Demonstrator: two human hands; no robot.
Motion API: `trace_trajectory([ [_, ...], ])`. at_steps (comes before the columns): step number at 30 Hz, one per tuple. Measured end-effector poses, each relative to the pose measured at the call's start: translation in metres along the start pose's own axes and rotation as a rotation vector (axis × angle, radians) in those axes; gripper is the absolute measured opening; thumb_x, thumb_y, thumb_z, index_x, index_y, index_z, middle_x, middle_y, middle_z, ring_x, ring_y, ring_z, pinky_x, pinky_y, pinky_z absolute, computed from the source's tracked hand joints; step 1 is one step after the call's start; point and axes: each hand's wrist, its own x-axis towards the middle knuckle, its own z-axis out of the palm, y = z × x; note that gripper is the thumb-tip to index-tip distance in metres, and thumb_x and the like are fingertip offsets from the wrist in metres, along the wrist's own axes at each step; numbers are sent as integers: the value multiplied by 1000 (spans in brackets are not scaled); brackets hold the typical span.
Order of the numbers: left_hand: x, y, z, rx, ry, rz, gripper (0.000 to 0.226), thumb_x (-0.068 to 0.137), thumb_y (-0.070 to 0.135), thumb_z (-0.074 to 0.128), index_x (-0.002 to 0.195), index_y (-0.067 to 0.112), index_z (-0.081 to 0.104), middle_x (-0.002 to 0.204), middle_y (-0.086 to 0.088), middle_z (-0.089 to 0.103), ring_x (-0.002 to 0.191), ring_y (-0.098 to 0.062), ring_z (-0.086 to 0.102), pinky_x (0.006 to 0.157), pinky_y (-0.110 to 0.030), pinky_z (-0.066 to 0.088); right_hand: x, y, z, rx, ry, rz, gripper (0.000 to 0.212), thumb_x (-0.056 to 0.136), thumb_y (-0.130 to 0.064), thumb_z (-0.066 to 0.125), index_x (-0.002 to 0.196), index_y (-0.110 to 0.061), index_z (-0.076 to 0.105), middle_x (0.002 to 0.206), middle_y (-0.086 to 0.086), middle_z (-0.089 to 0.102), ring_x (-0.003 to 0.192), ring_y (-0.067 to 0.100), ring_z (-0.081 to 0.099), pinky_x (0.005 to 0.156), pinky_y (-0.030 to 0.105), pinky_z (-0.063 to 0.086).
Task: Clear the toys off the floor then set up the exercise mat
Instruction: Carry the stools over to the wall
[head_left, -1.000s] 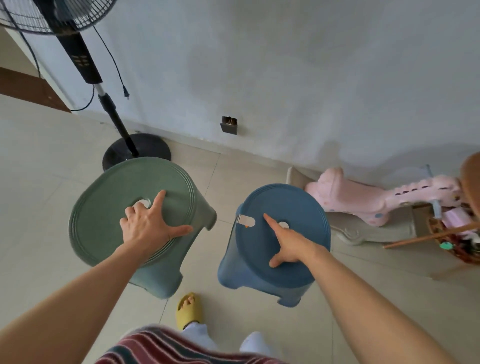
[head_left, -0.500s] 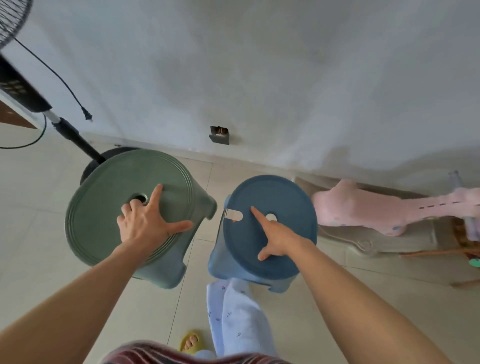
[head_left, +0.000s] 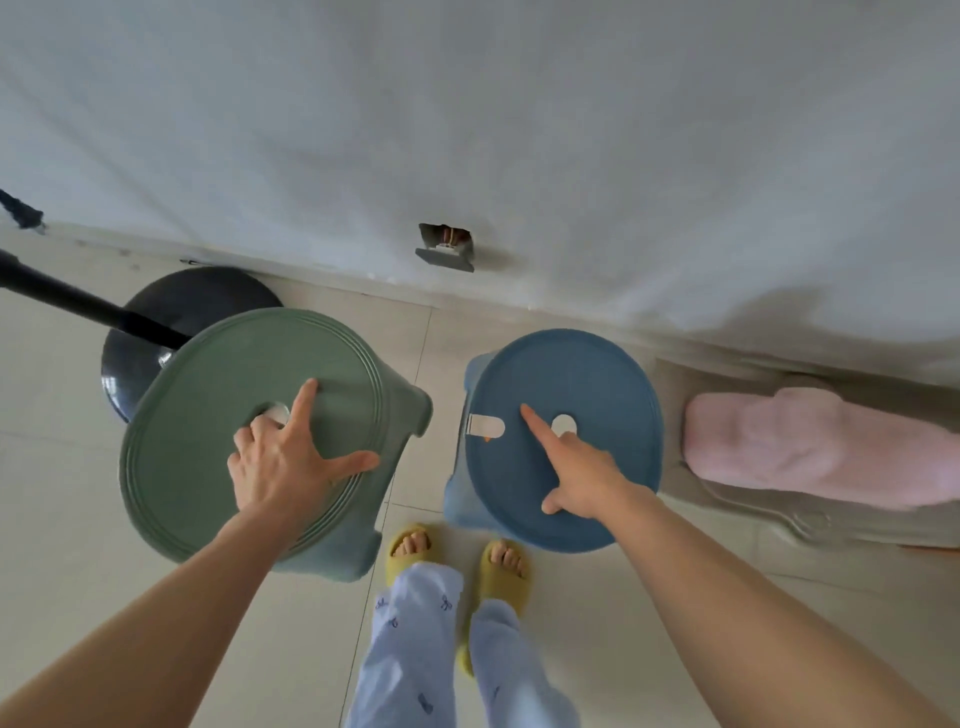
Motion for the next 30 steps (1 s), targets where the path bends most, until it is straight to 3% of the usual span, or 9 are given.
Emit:
trace_trajectory([
  [13, 110, -10, 79, -13, -45, 56, 96, 67, 59, 68, 146, 32, 19, 118, -20, 51, 116, -38, 41, 89, -47, 38, 157, 15, 47, 101, 24, 111, 115, 76, -18, 74, 144, -40, -16, 137, 14, 37, 118, 34, 47, 97, 49, 41],
  [24, 113, -9, 101, 17, -55, 49, 96, 65, 62, 67, 144, 33, 22, 122, -18, 51, 116, -38, 42, 88, -47, 40, 188, 38, 51, -20, 26, 131, 98, 85, -9, 59, 145, -40, -13, 137, 16, 36, 114, 35, 47, 90, 45, 42],
  [30, 105, -8, 107, 29, -59, 34, 96, 66, 61, 68, 145, 32, 21, 122, -18, 51, 117, -37, 42, 89, -46, 39, 189, 54, 55, -51, -51, 133, 97, 87, -3, 51, 143, -42, -19, 130, 14, 42, 107, 32, 46, 84, 42, 43],
])
